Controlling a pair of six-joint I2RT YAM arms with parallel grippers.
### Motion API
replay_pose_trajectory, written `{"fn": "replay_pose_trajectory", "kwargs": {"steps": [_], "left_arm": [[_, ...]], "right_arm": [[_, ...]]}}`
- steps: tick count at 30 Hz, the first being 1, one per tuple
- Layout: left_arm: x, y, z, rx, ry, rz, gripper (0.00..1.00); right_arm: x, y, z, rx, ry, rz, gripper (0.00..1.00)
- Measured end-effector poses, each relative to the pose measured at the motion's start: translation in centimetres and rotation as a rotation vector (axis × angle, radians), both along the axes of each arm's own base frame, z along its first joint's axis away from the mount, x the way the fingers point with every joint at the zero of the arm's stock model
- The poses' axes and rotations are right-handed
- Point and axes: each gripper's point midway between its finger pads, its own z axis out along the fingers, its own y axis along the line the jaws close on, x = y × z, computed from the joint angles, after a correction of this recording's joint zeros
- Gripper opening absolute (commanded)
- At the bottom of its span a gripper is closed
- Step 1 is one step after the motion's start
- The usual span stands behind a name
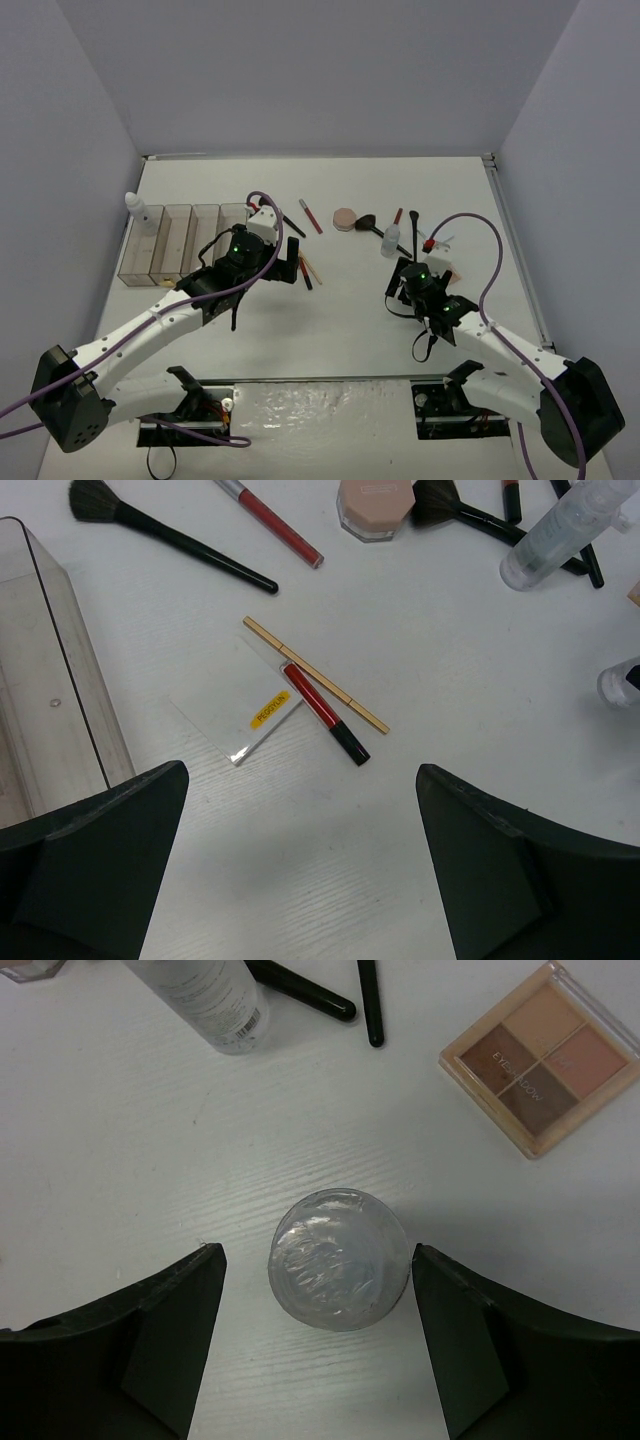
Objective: Organize the makeup
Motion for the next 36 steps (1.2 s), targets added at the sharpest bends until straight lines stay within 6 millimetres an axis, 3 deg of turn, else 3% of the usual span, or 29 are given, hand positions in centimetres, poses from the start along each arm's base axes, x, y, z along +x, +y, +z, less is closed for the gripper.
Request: {"fn": "replay_pose_trajectory", "kwargs": {"steps": [10, 24, 29, 36], "left_arm": [[0.1, -0.1, 0.1, -0.005, -0.003, 0.0, 0.97], [0.1, -0.2, 0.3, -0.013, -0.008, 0.001, 0.97], [0.1, -0.2, 0.3, -0.013, -0.009, 0.001, 0.97], [0.2, -0.3, 0.5, -0.021, -0.015, -0.002, 0.97]], "right_arm": [[0.6, 1.1, -0.2, 0.006, -0.011, 0.045, 0.66], [1.6, 4.5, -2.4, -0.018, -0.014, 0.142, 0.56], [2.1, 5.5, -2.1, -0.025, -0.06, 0.165, 0.51], [2.1, 5.2, -2.4, -0.023, -0.124, 0.162, 0.49]]}}
